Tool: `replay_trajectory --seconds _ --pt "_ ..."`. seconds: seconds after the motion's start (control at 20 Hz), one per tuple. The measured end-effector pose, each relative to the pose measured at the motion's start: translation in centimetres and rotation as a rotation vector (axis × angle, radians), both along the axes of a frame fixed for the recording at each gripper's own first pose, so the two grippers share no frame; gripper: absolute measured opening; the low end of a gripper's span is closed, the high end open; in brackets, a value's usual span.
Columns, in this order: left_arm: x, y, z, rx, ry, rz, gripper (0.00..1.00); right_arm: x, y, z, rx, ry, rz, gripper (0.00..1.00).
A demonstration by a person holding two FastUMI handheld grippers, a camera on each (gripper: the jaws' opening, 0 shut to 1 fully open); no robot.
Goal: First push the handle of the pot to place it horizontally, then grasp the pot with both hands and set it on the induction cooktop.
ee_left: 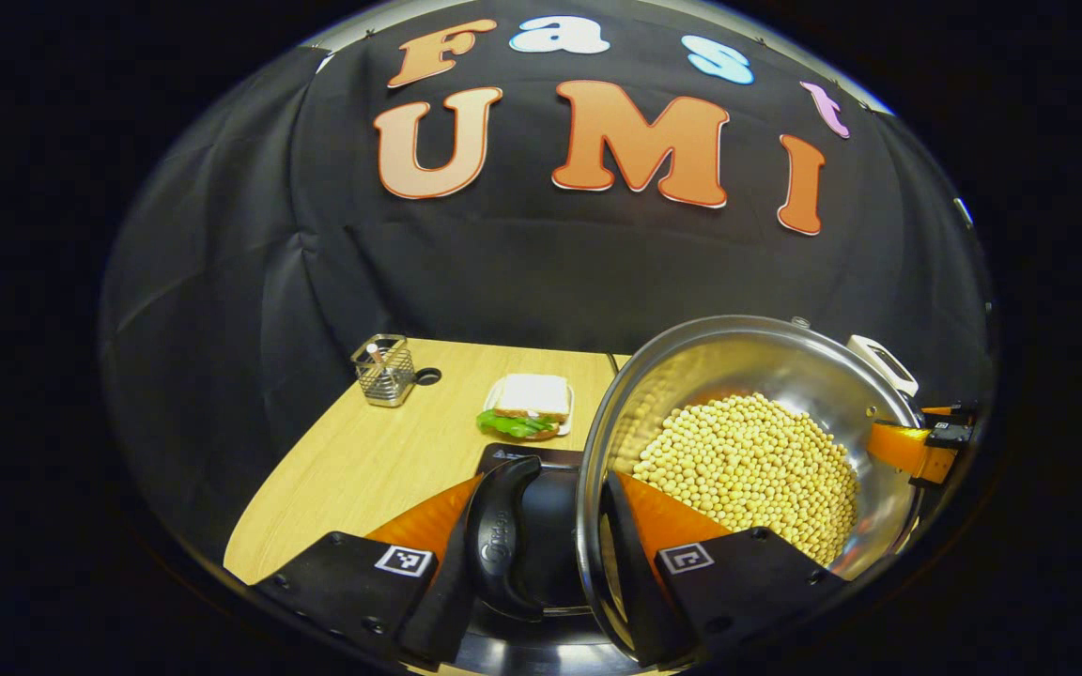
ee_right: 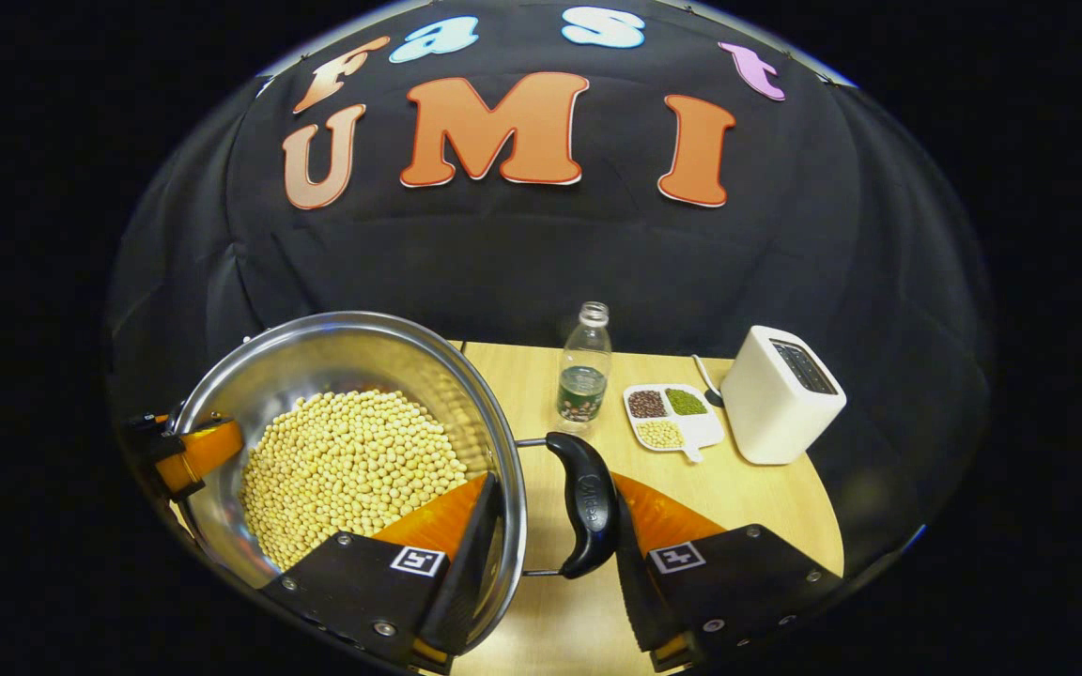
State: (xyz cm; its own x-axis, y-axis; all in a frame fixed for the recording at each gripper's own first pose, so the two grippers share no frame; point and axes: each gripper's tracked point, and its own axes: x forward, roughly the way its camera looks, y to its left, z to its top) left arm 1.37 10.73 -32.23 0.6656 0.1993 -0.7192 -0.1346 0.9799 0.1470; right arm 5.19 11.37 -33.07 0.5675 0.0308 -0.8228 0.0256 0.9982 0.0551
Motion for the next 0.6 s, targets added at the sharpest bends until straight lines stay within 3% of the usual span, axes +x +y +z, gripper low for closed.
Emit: replay_trajectory --seconds 0.1,0.6 --pt "-0.2 1.6 0.2 0.010 -0.001 0.011 0.73 0.1 1.6 0.0 0.006 0.001 0.012 0.65" --pt "-0.7 6.5 -0.2 0.031 -0.002 0.031 0.73 0.7 6.5 -1.6 0.023 0.019 0.041 0.65"
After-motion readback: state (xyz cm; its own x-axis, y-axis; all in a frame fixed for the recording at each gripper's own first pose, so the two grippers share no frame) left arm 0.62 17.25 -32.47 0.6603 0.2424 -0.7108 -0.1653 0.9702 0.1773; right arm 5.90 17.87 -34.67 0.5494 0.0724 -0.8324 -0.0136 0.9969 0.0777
